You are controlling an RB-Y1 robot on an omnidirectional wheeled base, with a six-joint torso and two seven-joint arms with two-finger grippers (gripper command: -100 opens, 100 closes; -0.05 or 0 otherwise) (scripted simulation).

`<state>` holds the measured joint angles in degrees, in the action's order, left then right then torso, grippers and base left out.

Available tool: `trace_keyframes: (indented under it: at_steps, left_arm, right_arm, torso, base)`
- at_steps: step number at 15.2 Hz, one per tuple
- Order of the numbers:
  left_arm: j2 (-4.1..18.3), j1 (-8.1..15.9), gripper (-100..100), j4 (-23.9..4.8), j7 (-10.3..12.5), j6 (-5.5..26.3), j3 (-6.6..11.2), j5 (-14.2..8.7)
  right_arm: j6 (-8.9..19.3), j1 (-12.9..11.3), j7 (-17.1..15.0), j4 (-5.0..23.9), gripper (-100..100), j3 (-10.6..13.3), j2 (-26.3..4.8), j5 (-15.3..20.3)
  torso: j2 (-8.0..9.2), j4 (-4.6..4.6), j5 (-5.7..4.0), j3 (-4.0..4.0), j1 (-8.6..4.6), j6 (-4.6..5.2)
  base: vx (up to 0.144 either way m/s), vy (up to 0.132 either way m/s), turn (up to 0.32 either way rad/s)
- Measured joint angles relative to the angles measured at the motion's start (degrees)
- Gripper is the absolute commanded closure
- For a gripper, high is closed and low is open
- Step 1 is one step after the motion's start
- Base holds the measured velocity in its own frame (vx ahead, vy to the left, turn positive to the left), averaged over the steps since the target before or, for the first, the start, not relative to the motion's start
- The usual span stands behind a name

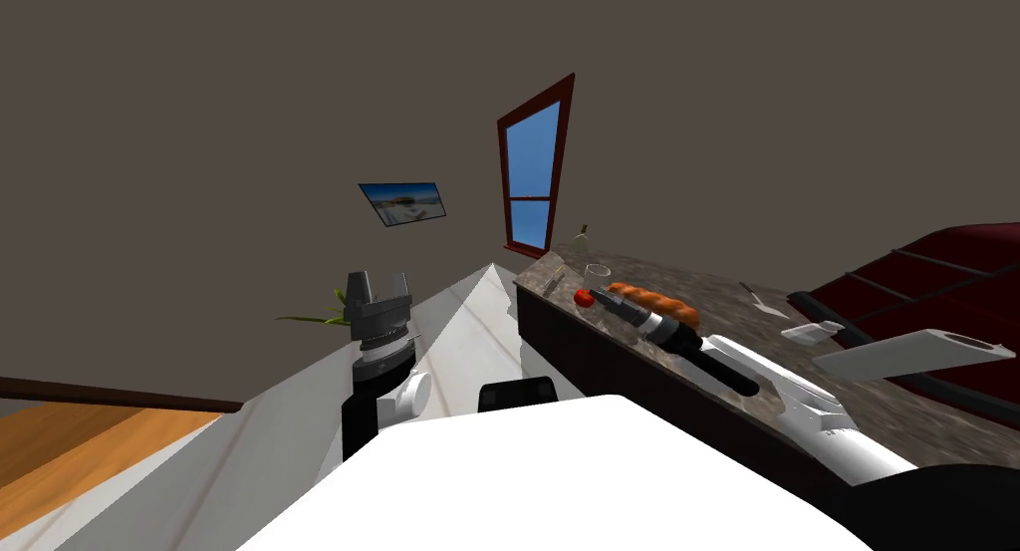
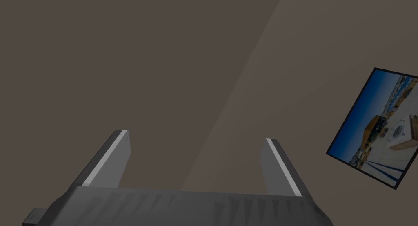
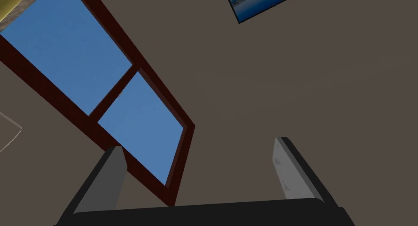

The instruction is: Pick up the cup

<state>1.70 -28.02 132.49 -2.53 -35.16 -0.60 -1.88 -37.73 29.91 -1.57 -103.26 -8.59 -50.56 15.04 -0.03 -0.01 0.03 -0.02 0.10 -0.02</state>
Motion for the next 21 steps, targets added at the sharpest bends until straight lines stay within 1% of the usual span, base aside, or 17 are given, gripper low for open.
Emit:
trace_keyframes:
  at_steps: [2, 3, 5, 7, 12, 14, 16, 17, 19, 21]
  left_arm:
    - [0.0, 0.0, 0, 0.0, 0.0, 0.0, 0.00, 0.0]
    - [0.0, 0.0, 0, 0.0, 0.0, 0.0, 0.00, 0.0]
    - [0.0, 0.0, 0, 0.0, 0.0, 0.0, 0.00, 0.0]
    - [0.0, 0.0, 0, 0.0, 0.0, 0.0, 0.00, 0.0]
    - [0.0, 0.0, 0, 0.0, 0.0, 0.0, 0.00, 0.0]
    - [0.0, 0.0, 0, 0.0, 0.0, 0.0, 0.00, 0.0]
    - [0.0, 0.0, 0, 0.0, 0.0, 0.0, 0.00, 0.0]
    - [0.0, 0.0, 0, 0.0, 0.0, 0.0, 0.00, 0.0]
    - [0.0, 0.0, 0, 0.0, 0.0, 0.0, 0.00, 0.0]
    - [0.0, 0.0, 0, 0.0, 0.0, 0.0, 0.00, 0.0]
  right_arm:
    - [-0.3, 0.2, -0.1, 1.0, -100, -0.3, -2.5, 0.6]
    - [-0.7, 0.1, -0.1, 2.2, -100, -0.4, -3.7, 1.1]
    - [-1.0, 0.4, -0.1, 3.0, -100, -0.5, -6.2, 1.7]
    - [-1.4, 0.5, 0.0, 4.6, -100, -0.7, -8.6, 2.7]
    - [-2.3, 1.4, -0.2, 7.2, -100, -1.4, -14.8, 4.4]
    - [-2.5, 1.4, -0.3, 8.2, -100, -1.4, -17.3, 5.0]
    - [-3.0, 1.9, -0.1, 9.4, -100, -1.5, -19.6, 5.9]
    - [-3.1, 2.1, -0.2, 9.6, -100, -1.6, -20.7, 6.1]
    - [-3.2, 1.9, -0.2, 11.0, -100, -1.2, -23.1, 7.1]
    - [-3.6, 2.5, -0.4, 11.8, -100, -1.6, -25.6, 7.7]
  torso:
    - [-0.02, 0.00, 0.00, -0.01, 0.00, 0.01]
    - [-0.05, -0.01, 0.00, -0.03, 0.00, 0.00]
    - [-0.06, -0.01, 0.00, -0.04, -0.01, 0.01]
    - [-0.10, -0.02, 0.00, -0.06, 0.01, 0.00]
    - [-0.12, -0.03, 0.00, -0.07, -0.02, 0.00]
    - [-0.14, -0.03, 0.00, -0.08, -0.04, 0.01]
    - [-0.19, -0.04, -0.01, -0.11, -0.06, -0.01]
    - [-0.17, -0.04, -0.01, -0.10, -0.06, 0.00]
    - [-0.22, -0.05, -0.01, -0.13, -0.05, -0.01]
    - [-0.20, -0.05, -0.01, -0.12, -0.07, -0.01]
  base:
    - [0.016, 0.027, 0.038]
    - [0.022, 0.031, 0.060]
    - [0.021, 0.025, 0.040]
    - [0.025, 0.027, 0.041]
    - [0.032, 0.019, 0.055]
    - [0.041, 0.009, 0.037]
    - [0.044, 0.009, 0.049]
    - [0.051, 0.013, 0.067]
    - [0.047, 0.008, 0.046]
    - [0.054, 0.008, 0.072]
